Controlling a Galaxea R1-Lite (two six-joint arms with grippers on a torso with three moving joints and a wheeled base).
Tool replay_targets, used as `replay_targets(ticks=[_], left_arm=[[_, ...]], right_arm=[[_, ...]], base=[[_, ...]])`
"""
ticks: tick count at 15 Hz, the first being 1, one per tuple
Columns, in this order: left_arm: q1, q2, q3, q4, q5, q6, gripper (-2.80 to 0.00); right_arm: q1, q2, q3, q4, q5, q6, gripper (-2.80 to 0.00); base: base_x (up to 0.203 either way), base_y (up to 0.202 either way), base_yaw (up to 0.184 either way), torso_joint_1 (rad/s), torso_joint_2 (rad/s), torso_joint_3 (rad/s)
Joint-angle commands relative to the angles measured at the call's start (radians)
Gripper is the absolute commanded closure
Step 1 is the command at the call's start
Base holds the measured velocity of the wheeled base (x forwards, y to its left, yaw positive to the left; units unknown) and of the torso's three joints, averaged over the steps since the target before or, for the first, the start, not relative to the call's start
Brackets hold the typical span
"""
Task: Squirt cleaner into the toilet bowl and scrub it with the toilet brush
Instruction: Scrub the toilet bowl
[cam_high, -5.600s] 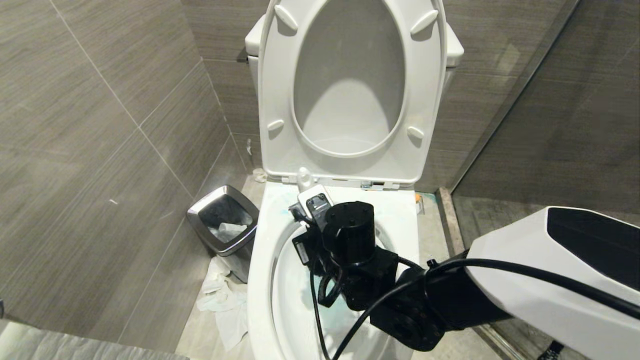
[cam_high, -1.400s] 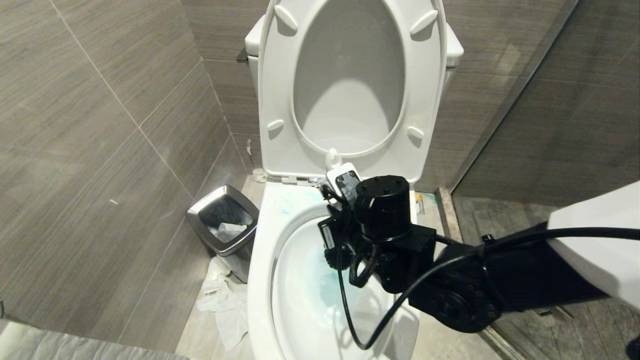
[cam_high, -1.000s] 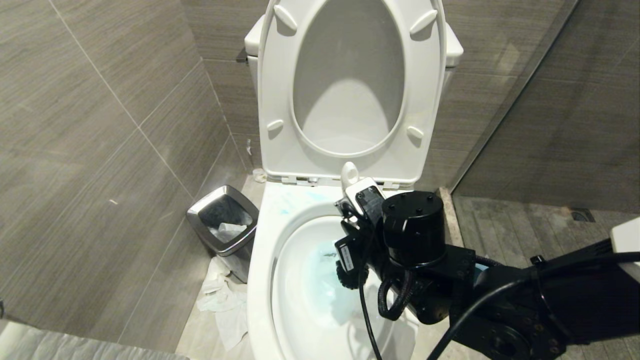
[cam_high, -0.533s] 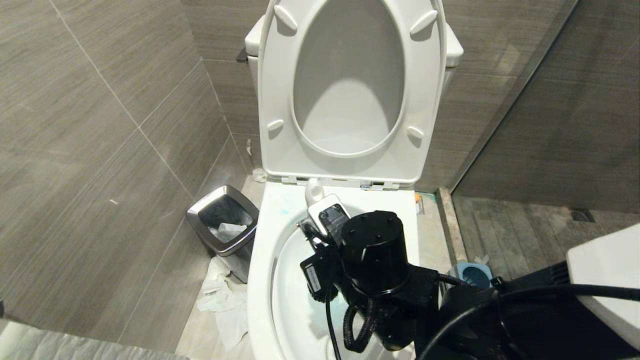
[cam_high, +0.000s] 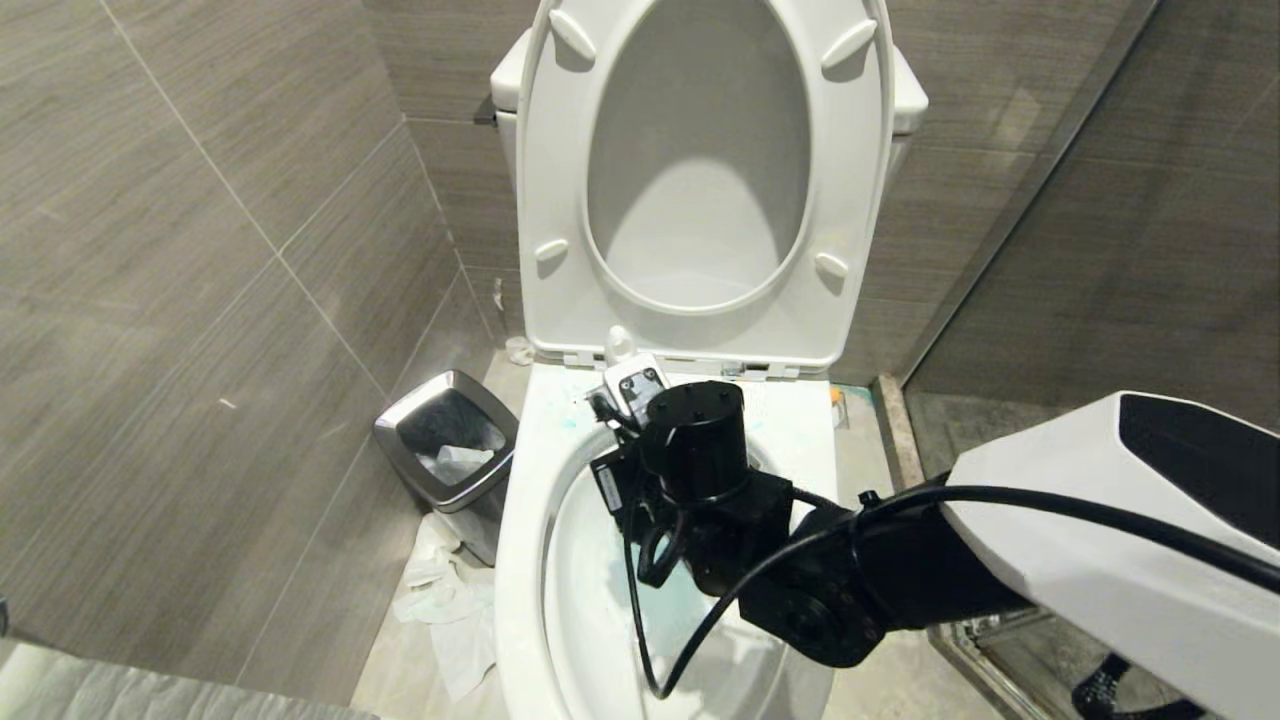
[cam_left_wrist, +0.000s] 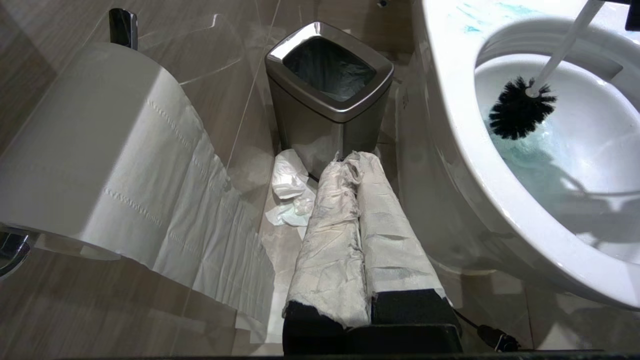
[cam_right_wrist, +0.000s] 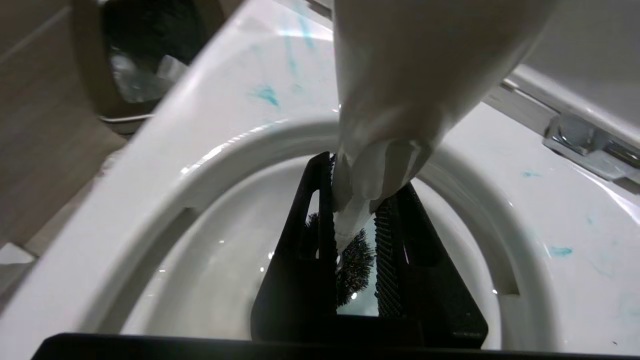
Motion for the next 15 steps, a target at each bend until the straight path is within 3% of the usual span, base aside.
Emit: replay_targets(ticks=[1,6,8,10,13,15], left_arm=[[0.0,0.0,0.008,-0.001,0.0,0.0,0.0],[0.0,0.0,0.008,-0.001,0.0,0.0,0.0],[0.0,0.0,0.008,-0.001,0.0,0.001,0.0],[0.0,0.0,0.008,-0.001,0.0,0.0,0.0],[0.0,0.0,0.008,-0.001,0.0,0.0,0.0],[0.0,0.0,0.008,-0.001,0.0,0.0,0.0]], right_arm=[[-0.032,0.009,0.011,-0.005,-0.002,-0.001,0.0],[-0.068,-0.176,0.273,-0.01,0.009,0.009,0.0],[-0.04,-0.272,0.408,-0.02,0.013,0.031,0.0],[0.041,-0.336,0.506,-0.038,0.014,0.074,0.0],[0.132,-0.345,0.533,-0.044,0.01,0.113,0.0],[0.145,-0.321,0.501,-0.044,0.01,0.12,0.0]], base=[[0.0,0.0,0.0,0.0,0.0,0.0],[0.0,0.0,0.0,0.0,0.0,0.0],[0.0,0.0,0.0,0.0,0.0,0.0],[0.0,0.0,0.0,0.0,0.0,0.0],[0.0,0.0,0.0,0.0,0.0,0.0],[0.0,0.0,0.0,0.0,0.0,0.0]])
